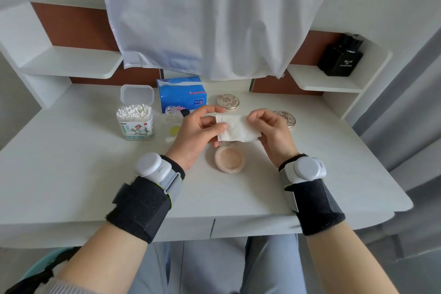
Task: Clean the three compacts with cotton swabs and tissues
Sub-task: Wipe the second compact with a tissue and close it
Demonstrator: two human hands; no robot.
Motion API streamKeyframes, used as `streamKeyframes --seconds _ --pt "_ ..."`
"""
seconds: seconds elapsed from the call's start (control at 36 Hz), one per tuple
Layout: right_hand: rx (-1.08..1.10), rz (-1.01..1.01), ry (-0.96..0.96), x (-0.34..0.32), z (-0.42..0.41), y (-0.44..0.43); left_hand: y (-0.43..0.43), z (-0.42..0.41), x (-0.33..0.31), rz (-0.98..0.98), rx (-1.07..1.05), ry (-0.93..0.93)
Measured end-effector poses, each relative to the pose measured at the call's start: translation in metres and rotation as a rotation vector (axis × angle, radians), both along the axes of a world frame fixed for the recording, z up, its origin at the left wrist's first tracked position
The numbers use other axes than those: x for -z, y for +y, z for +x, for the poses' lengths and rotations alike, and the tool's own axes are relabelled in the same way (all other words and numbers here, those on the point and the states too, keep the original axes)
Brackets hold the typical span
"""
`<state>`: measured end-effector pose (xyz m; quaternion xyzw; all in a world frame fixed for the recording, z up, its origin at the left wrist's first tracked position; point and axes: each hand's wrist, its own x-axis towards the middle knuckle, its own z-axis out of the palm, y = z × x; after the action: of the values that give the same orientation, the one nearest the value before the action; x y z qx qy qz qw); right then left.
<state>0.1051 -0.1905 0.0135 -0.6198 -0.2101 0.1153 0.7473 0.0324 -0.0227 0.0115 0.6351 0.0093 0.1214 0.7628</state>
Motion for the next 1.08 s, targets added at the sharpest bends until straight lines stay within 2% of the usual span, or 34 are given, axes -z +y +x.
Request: streamKeyframes --seconds 0.28,0.5,0.75,0.89,1.0,1.08 --pt "-0.083 -0.03 -0.002 -0.004 -0.002 -0.002 0.0 0.003 0.0 0.048 -0.101 -0.045" --pt "-0.106 -0.171 -0.086 -0.002 -0.007 0.001 -0.002 0.0 0.0 0.101 -0.08 -0.04" --pt "-0.167 -0.182 -0.118 -0.001 -0.008 0.0 -0.003 -0.001 0.0 0.068 -0.05 -0.034" --pt "-0.082 -0.131 -0.109 -0.003 -0.006 0.0 -0.001 -0.001 -0.002 0.072 -0.031 -0.04" --pt "0.016 -0.03 -0.165 -0.001 -0.004 -0.001 -0.001 0.0 0.0 0.121 -0.029 -0.026" --pt "0.008 0.013 -0.213 -0.001 -0.003 -0.001 -0.001 -0.001 0.0 0.144 0.008 -0.023"
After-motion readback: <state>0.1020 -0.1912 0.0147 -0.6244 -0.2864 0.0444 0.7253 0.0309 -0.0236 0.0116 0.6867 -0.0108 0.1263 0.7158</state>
